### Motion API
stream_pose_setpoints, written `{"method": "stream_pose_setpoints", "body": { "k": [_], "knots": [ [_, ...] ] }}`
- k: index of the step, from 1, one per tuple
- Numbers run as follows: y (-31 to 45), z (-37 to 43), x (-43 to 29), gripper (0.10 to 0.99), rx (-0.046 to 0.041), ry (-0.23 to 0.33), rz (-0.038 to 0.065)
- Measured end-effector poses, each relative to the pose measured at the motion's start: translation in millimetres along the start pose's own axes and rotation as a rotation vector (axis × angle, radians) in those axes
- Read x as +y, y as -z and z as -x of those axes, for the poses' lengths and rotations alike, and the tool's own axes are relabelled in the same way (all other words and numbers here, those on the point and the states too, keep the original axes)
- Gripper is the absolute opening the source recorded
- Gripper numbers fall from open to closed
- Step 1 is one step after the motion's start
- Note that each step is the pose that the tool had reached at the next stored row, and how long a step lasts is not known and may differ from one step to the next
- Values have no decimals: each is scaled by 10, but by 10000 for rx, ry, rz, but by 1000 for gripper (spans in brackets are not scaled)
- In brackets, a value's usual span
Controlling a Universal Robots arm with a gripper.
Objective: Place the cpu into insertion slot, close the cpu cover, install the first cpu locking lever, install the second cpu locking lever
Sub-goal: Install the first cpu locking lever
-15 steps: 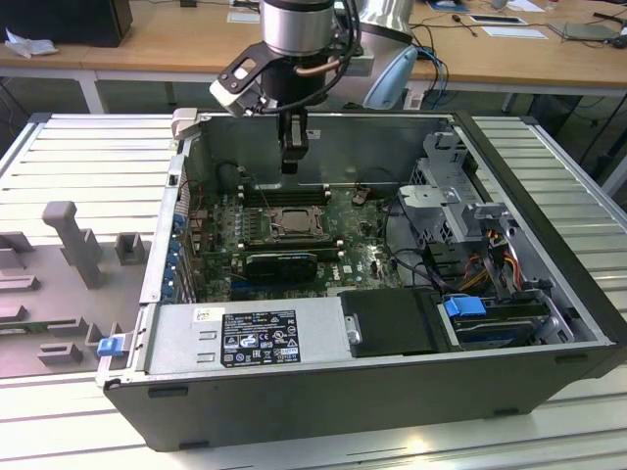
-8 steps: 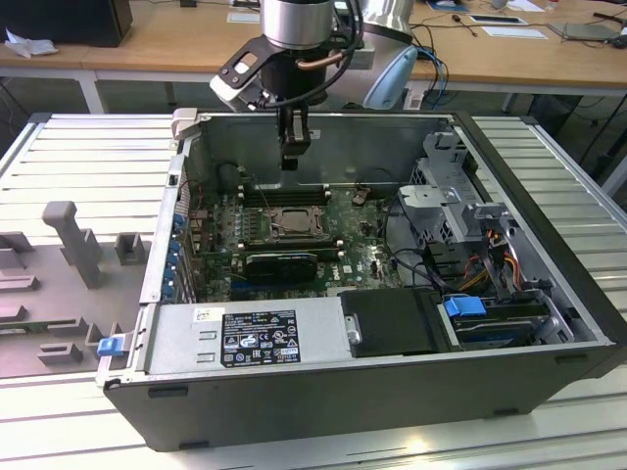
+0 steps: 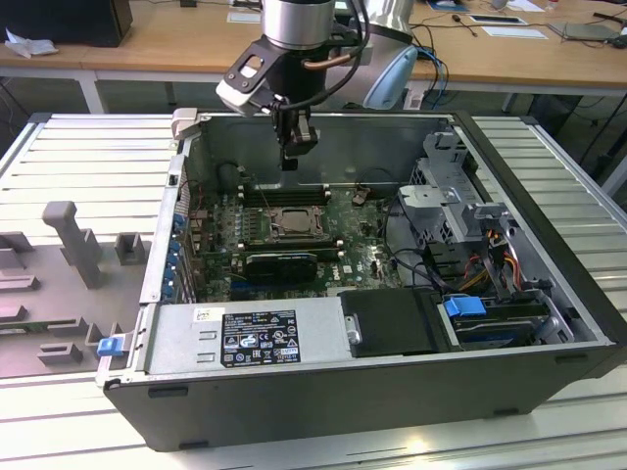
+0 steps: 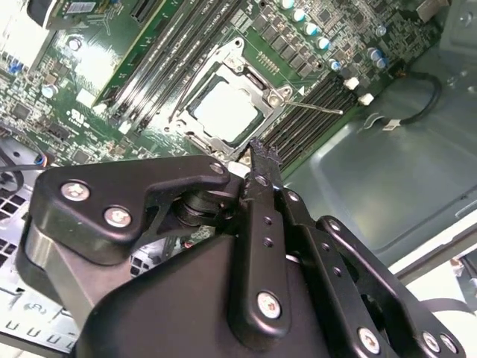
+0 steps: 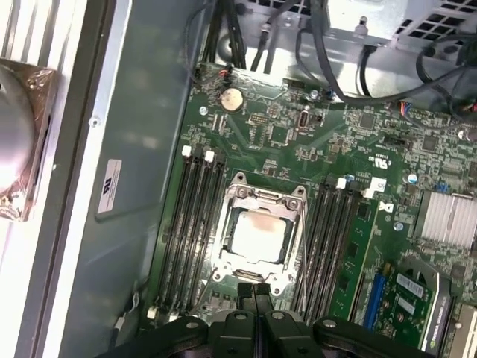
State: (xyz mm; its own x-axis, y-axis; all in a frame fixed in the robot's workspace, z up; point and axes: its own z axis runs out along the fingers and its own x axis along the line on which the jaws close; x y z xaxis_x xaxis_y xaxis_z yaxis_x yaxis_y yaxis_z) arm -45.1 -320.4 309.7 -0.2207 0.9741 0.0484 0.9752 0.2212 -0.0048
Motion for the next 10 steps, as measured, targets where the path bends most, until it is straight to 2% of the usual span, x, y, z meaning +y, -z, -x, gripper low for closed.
{"method": "stream_pose_setpoints", "body": {
  "k": [6,10],
  "knots": [
    [0,1,4,106,-2,518,-25],
    [0,1,5,106,-5,1081,-52]
  ]
}}
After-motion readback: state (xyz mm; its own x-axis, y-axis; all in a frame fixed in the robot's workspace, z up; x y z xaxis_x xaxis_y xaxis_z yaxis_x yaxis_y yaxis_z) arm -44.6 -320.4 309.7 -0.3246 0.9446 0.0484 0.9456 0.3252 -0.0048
